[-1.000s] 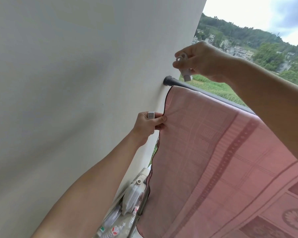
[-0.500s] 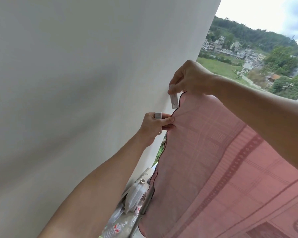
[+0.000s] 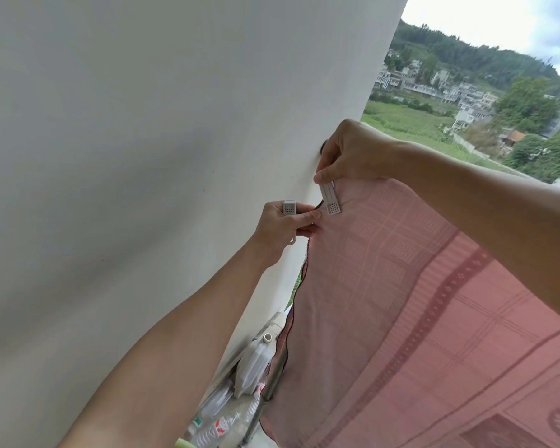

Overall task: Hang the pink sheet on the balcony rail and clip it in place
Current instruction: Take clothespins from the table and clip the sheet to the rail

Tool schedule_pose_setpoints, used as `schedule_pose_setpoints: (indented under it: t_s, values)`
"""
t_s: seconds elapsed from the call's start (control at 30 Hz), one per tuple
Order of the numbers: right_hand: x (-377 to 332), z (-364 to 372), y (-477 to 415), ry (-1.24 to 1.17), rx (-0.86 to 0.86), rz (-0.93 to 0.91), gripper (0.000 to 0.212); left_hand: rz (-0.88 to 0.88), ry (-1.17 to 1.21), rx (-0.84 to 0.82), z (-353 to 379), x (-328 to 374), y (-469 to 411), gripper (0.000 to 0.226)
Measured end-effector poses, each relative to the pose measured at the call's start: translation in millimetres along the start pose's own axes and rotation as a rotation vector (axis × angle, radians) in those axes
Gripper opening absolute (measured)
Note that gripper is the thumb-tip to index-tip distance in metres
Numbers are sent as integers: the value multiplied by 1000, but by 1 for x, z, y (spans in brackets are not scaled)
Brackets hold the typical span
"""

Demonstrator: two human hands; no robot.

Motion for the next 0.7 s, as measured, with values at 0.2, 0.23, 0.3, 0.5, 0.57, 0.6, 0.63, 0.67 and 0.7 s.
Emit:
schedule_pose_setpoints:
  t_s: [0.2, 0.23, 0.3, 0.5, 0.57, 0.6, 0.63, 0.67, 0.7]
  values:
    - [9, 6, 6, -17, -75, 71, 18, 4, -31, 21, 5, -10, 2, 6]
    - [11, 7, 6, -20, -82, 88, 21, -1, -38, 23, 6, -13, 2, 4]
    - [13, 8, 7, -35, -101, 115, 24, -20, -61, 18, 6, -15, 4, 2]
    - [18, 9, 17, -66, -116, 144, 64, -141, -207, 87, -24, -37, 23, 12]
    - [16, 11, 20, -119, 3, 106, 69, -199, -242, 159, -39, -48, 34, 15]
    - [12, 13, 22, -126, 93, 74, 65, -230, -236, 198, -47, -52, 39, 19]
    - [8, 16, 24, -123, 196, 34, 58, -263, -215, 238, -56, -55, 44, 22]
    - [2, 19, 27, -119, 300, -8, 50, -290, -183, 280, -66, -57, 49, 22]
    - [-5, 23, 31, -126, 390, -50, 42, -304, -148, 326, -74, -57, 53, 20]
Point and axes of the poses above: each hand's wrist, its own y-axis away from the middle knuckle, its own z-axis out of the palm, x = y × z, the point moved 1 cm from there along -y, towards the middle knuckle
